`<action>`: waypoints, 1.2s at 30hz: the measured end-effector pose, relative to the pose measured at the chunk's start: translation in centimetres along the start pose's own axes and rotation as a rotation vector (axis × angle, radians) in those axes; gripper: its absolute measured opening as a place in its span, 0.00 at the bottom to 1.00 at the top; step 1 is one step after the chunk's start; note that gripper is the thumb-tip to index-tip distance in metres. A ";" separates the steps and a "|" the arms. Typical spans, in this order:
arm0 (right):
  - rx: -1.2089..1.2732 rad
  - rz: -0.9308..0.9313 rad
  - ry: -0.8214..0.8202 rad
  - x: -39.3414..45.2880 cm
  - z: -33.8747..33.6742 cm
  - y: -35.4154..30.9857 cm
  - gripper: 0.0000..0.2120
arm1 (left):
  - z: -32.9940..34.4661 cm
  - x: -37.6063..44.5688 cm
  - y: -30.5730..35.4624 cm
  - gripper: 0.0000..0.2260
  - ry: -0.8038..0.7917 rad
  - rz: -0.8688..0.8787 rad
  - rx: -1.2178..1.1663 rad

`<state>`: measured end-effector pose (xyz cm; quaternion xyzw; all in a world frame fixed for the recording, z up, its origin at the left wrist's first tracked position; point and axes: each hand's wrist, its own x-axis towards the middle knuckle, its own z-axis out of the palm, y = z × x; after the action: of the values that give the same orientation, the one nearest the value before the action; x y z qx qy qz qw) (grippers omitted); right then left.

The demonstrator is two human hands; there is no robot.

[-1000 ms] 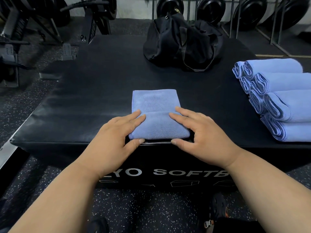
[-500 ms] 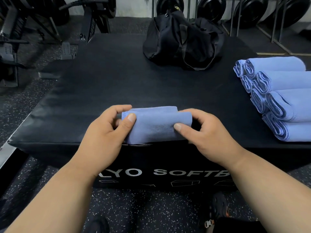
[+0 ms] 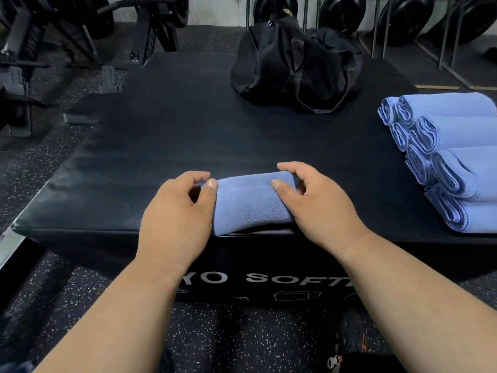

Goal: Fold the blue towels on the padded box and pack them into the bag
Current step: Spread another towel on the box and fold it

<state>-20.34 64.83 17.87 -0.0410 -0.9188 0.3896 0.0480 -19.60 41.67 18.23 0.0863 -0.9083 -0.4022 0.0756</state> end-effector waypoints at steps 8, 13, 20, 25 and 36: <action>-0.082 -0.152 0.100 -0.2 0.3 0.0 0.16 | 1.0 -0.4 0.4 0.20 -0.077 0.153 0.144; -0.276 -0.492 0.018 -1.6 1.4 0.0 0.23 | 1.8 -0.3 -0.2 0.25 -0.027 0.243 0.216; -0.283 -0.375 -0.171 -1.4 0.8 0.5 0.30 | 0.3 -0.5 -1.5 0.41 -0.337 0.502 0.279; -0.285 -0.348 -0.232 -0.9 0.1 0.8 0.29 | -1.5 0.9 -2.7 0.32 -0.320 0.492 0.195; -0.266 -0.364 -0.226 -0.9 0.1 1.1 0.31 | -3.3 1.0 -2.0 0.22 -0.089 0.463 0.066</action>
<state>-19.45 65.40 16.96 0.1630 -0.9539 0.2520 0.0086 -19.70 37.71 18.98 -0.1396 -0.9191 -0.3475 0.1227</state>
